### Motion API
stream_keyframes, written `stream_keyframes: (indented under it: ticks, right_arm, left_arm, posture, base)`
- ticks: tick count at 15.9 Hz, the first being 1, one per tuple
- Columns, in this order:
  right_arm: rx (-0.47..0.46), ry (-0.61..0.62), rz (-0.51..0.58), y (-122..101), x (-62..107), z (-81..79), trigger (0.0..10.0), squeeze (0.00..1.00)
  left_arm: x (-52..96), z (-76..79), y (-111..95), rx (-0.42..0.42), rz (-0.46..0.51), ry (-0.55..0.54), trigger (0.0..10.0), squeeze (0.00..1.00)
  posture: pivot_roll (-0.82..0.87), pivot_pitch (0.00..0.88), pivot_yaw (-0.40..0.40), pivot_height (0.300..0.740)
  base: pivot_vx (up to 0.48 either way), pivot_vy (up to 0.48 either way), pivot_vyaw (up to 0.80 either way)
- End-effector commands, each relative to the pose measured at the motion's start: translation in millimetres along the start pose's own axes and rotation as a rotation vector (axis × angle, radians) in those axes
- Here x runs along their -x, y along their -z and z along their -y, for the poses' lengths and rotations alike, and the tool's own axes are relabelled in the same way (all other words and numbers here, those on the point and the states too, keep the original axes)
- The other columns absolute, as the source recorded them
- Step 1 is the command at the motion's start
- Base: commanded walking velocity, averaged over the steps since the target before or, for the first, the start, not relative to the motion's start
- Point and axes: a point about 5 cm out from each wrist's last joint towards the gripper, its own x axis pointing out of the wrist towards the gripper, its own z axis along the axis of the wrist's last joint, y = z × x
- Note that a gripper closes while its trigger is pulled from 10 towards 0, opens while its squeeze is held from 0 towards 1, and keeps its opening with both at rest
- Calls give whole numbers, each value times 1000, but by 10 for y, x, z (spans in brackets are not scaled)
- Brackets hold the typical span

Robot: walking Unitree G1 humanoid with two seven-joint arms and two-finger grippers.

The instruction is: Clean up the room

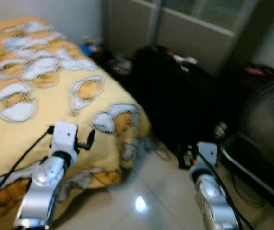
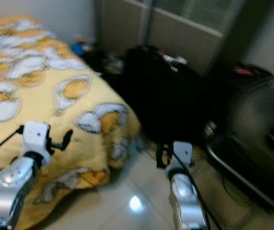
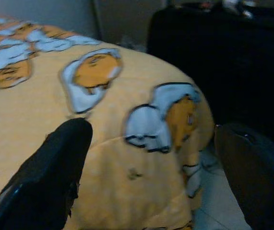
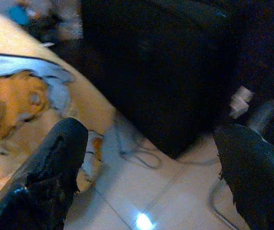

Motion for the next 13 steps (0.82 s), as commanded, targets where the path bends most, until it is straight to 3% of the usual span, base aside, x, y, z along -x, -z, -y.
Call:
stream_keyframes:
  ticks: [1, 7, 13]
  right_arm:
    - [-5, 29, -5, 15, 19, 73, 10000, 0]
    - [-10, 20, 3, -68, -66, 28, 10000, 0]
    - [13, 11, 17, -110, -87, 1, 10000, 0]
  left_arm:
    - [-31, 73, -29, -6, 2, 39, 10000, 0]
    - [-142, 101, -159, -18, 45, 98, 10000, 8]
    - [-140, 125, -162, -7, 49, 121, 10000, 16]
  posture:
    - [31, 0, -42, 740]
    - [47, 0, -62, 740]
    - [35, 0, -51, 740]
  base:
    - [0, 0, -800]
    - [0, 0, -800]
    - [0, 0, -800]
